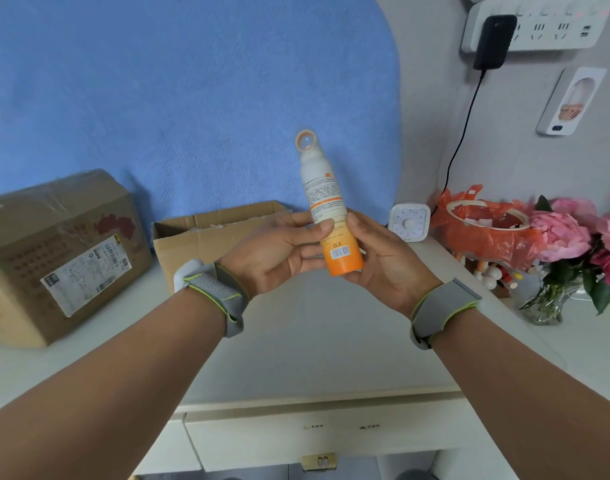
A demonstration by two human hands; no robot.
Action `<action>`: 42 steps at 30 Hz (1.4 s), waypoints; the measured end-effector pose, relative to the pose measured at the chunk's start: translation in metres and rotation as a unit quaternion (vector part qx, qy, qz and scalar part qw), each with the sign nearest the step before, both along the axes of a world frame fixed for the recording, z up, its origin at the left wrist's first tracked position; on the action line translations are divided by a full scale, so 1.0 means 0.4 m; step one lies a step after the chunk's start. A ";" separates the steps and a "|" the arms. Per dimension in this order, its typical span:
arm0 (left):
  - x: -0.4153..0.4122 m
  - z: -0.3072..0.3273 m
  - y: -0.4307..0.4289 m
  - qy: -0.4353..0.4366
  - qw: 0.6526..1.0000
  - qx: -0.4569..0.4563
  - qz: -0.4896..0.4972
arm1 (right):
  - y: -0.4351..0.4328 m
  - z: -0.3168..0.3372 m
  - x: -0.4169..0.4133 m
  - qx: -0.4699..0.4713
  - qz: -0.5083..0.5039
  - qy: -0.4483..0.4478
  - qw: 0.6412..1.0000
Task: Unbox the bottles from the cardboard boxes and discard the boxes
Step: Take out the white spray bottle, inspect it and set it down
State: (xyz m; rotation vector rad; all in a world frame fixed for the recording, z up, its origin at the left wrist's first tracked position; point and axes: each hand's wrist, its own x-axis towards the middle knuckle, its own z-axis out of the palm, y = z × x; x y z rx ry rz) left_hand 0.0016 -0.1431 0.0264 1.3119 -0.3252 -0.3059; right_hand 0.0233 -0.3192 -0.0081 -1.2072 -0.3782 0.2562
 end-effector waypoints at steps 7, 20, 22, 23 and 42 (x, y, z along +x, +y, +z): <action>0.018 -0.015 0.001 -0.001 1.000 -0.021 -0.004 | 0.002 0.007 0.004 -0.037 -0.042 -0.014 0.998; 0.052 -0.017 0.018 -0.025 0.993 0.032 0.115 | 0.020 -0.001 0.010 -0.134 -0.113 -0.134 0.975; 0.054 -0.019 0.014 -0.041 0.987 0.046 0.151 | 0.026 -0.009 0.012 -0.173 -0.136 -0.168 0.961; 0.056 -0.021 0.010 -0.054 0.983 0.056 0.163 | 0.030 -0.013 0.013 -0.191 -0.148 -0.179 0.954; 0.180 -0.102 -0.042 -0.053 0.964 0.219 0.143 | 0.019 -0.129 0.144 -0.200 -0.206 -0.053 0.956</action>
